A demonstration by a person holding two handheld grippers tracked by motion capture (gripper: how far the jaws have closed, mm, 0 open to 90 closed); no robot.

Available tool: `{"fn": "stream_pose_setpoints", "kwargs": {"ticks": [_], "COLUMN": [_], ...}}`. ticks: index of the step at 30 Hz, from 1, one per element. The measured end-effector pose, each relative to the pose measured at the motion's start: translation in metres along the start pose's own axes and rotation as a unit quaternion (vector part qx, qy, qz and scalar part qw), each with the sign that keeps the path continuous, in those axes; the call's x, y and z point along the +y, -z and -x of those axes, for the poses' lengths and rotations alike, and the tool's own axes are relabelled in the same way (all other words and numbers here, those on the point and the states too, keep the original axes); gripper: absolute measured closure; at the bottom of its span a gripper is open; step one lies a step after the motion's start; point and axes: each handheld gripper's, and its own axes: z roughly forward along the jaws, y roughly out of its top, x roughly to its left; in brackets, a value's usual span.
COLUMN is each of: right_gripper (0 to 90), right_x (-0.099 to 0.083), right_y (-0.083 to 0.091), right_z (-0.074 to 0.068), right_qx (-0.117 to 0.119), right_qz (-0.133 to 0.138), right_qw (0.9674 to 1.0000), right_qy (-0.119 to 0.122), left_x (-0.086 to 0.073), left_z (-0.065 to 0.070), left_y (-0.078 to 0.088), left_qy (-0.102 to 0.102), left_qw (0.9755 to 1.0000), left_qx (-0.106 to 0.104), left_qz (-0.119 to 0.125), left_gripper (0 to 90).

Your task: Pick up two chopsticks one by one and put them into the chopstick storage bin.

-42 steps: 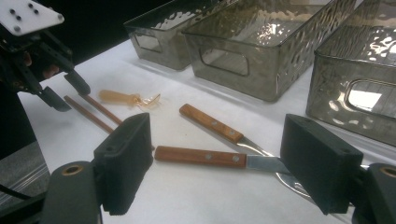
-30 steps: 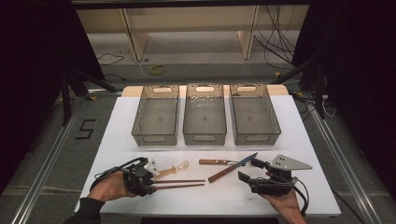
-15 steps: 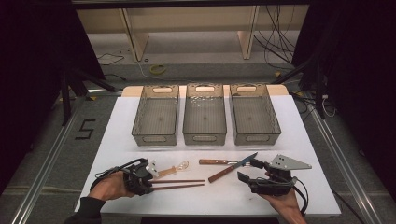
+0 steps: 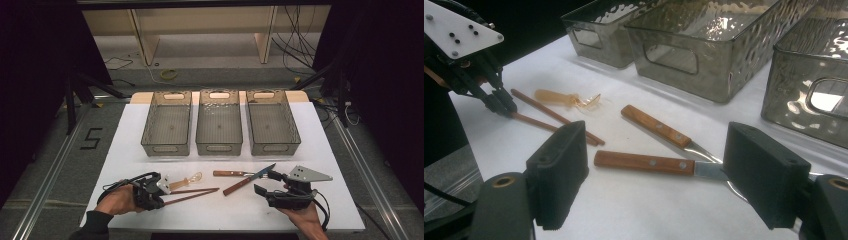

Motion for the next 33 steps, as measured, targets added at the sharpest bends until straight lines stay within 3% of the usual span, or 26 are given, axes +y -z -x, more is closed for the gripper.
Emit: {"fn": "stream_pose_setpoints", "kwargs": {"ticks": [11,16,20,24,26,27,29,33], "right_gripper": [26.6,26.7,26.7,26.6,26.7,26.7,26.7,26.6], "right_x": [0.000,0.000,0.000,0.000,0.000,0.000,0.000,0.000], "right_y": [0.000,0.000,0.000,0.000,0.000,0.000,0.000,0.000], "right_z": [0.000,0.000,0.000,0.000,0.001,0.001,0.001,0.002], "right_qx": [0.000,0.000,0.000,0.000,0.000,0.000,0.001,0.001], "right_qz": [-0.001,0.002,0.002,0.004,0.004,0.004,0.004,0.005], "right_qw": [1.0000,1.0000,1.0000,1.0000,1.0000,1.0000,1.0000,1.0000], "right_qy": [-0.001,-0.001,-0.001,-0.001,-0.002,-0.002,-0.005,-0.006], "left_x": [0.005,0.007,0.010,0.012,0.014,0.014,0.017,0.021], "left_z": [0.005,0.004,0.001,-0.003,-0.005,-0.005,-0.009,-0.015], "left_y": [0.012,0.021,0.031,0.037,0.040,0.040,0.046,0.055], "left_qy": [-0.010,0.017,0.046,0.076,0.086,0.086,0.099,0.110], "left_qw": [0.9992,0.9971,0.9933,0.9872,0.9847,0.9847,0.9807,0.9770], "left_qx": [0.006,0.013,0.028,0.033,0.038,0.038,0.047,0.057], "left_qz": [0.037,0.073,0.102,0.136,0.146,0.146,0.162,0.173], "left_gripper": [82.8,82.7,82.8,82.8,82.7,82.8,82.8,82.8]}}
